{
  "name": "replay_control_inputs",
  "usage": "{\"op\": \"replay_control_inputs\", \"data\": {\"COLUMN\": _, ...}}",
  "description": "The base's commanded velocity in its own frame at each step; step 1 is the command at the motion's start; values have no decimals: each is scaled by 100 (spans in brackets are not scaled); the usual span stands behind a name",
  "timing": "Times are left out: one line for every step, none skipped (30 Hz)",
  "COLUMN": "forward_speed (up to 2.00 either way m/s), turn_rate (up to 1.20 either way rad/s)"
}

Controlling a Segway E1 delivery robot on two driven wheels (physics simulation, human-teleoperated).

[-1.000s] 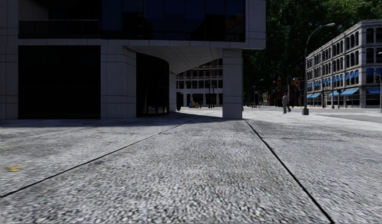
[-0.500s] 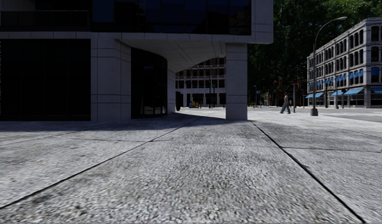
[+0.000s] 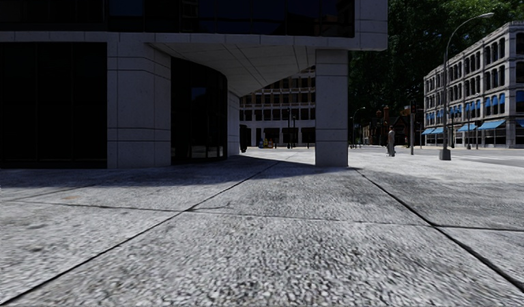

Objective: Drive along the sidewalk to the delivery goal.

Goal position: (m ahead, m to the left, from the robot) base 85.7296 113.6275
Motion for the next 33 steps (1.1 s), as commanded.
{"op": "replay_control_inputs", "data": {"forward_speed": 200, "turn_rate": 0}}
{"op": "replay_control_inputs", "data": {"forward_speed": 200, "turn_rate": 0}}
{"op": "replay_control_inputs", "data": {"forward_speed": 200, "turn_rate": 0}}
{"op": "replay_control_inputs", "data": {"forward_speed": 200, "turn_rate": 0}}
{"op": "replay_control_inputs", "data": {"forward_speed": 200, "turn_rate": 0}}
{"op": "replay_control_inputs", "data": {"forward_speed": 200, "turn_rate": 0}}
{"op": "replay_control_inputs", "data": {"forward_speed": 200, "turn_rate": 0}}
{"op": "replay_control_inputs", "data": {"forward_speed": 200, "turn_rate": 0}}
{"op": "replay_control_inputs", "data": {"forward_speed": 200, "turn_rate": 0}}
{"op": "replay_control_inputs", "data": {"forward_speed": 200, "turn_rate": 0}}
{"op": "replay_control_inputs", "data": {"forward_speed": 200, "turn_rate": 0}}
{"op": "replay_control_inputs", "data": {"forward_speed": 200, "turn_rate": 0}}
{"op": "replay_control_inputs", "data": {"forward_speed": 200, "turn_rate": 0}}
{"op": "replay_control_inputs", "data": {"forward_speed": 200, "turn_rate": 0}}
{"op": "replay_control_inputs", "data": {"forward_speed": 200, "turn_rate": 0}}
{"op": "replay_control_inputs", "data": {"forward_speed": 200, "turn_rate": 0}}
{"op": "replay_control_inputs", "data": {"forward_speed": 200, "turn_rate": 0}}
{"op": "replay_control_inputs", "data": {"forward_speed": 200, "turn_rate": 0}}
{"op": "replay_control_inputs", "data": {"forward_speed": 200, "turn_rate": 0}}
{"op": "replay_control_inputs", "data": {"forward_speed": 200, "turn_rate": 0}}
{"op": "replay_control_inputs", "data": {"forward_speed": 200, "turn_rate": 0}}
{"op": "replay_control_inputs", "data": {"forward_speed": 200, "turn_rate": 0}}
{"op": "replay_control_inputs", "data": {"forward_speed": 200, "turn_rate": 0}}
{"op": "replay_control_inputs", "data": {"forward_speed": 200, "turn_rate": 0}}
{"op": "replay_control_inputs", "data": {"forward_speed": 200, "turn_rate": 0}}
{"op": "replay_control_inputs", "data": {"forward_speed": 200, "turn_rate": 0}}
{"op": "replay_control_inputs", "data": {"forward_speed": 200, "turn_rate": 0}}
{"op": "replay_control_inputs", "data": {"forward_speed": 200, "turn_rate": 0}}
{"op": "replay_control_inputs", "data": {"forward_speed": 200, "turn_rate": 0}}
{"op": "replay_control_inputs", "data": {"forward_speed": 200, "turn_rate": 0}}
{"op": "replay_control_inputs", "data": {"forward_speed": 200, "turn_rate": 0}}
{"op": "replay_control_inputs", "data": {"forward_speed": 200, "turn_rate": 0}}
{"op": "replay_control_inputs", "data": {"forward_speed": 200, "turn_rate": 0}}
